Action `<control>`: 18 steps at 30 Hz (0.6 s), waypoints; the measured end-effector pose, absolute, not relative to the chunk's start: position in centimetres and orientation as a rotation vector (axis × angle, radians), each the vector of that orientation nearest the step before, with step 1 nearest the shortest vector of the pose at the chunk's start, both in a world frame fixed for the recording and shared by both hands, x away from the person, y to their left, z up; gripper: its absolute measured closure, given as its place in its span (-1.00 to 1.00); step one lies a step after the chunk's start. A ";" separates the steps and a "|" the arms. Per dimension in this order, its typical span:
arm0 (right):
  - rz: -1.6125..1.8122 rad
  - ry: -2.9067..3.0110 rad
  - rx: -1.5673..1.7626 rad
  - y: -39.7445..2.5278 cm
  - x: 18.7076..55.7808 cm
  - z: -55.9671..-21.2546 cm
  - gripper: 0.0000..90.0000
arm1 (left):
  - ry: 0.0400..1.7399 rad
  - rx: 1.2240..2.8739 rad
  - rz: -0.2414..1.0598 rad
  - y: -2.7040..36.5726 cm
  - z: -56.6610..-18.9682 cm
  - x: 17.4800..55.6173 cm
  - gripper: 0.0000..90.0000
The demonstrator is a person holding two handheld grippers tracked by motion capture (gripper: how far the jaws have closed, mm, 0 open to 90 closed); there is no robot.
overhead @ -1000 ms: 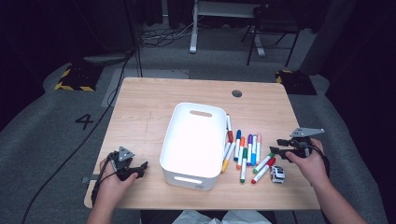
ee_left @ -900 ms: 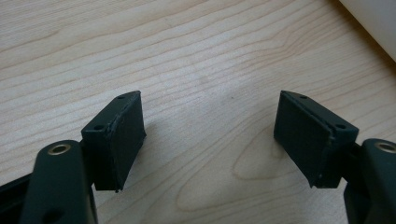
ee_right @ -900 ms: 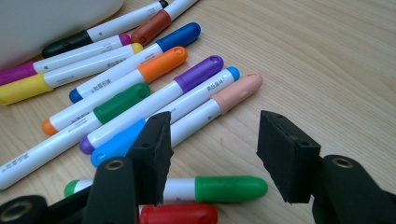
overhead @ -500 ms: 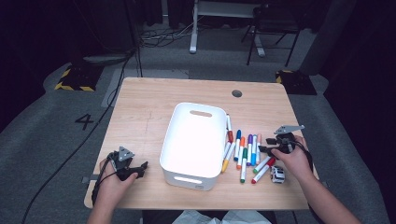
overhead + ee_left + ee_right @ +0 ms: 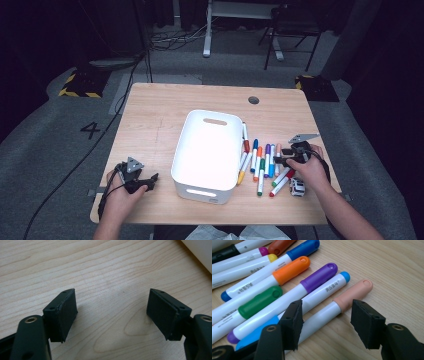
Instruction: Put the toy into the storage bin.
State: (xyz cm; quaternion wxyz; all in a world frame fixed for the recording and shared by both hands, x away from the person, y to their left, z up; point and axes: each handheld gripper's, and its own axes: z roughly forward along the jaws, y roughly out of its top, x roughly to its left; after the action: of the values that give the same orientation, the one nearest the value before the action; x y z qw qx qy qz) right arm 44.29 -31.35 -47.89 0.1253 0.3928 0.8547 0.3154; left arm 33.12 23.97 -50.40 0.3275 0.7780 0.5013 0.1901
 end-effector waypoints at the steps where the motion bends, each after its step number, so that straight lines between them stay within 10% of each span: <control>1: 0.907 2.483 1.141 -31.3 44.6 -47.8 0.01 | 1.313 2.038 0.496 24.0 -50.4 33.1 -0.45; 18: 0.873 2.468 1.115 -31.0 47.0 -47.6 0.42 | 1.312 2.041 0.496 24.0 -50.4 33.1 -0.45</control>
State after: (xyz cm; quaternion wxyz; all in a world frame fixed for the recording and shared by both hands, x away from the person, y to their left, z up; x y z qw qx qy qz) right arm 46.95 -30.99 -47.59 0.1476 0.3877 0.8579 0.3033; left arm 33.11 23.98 -50.38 0.3266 0.7790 0.5007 0.1893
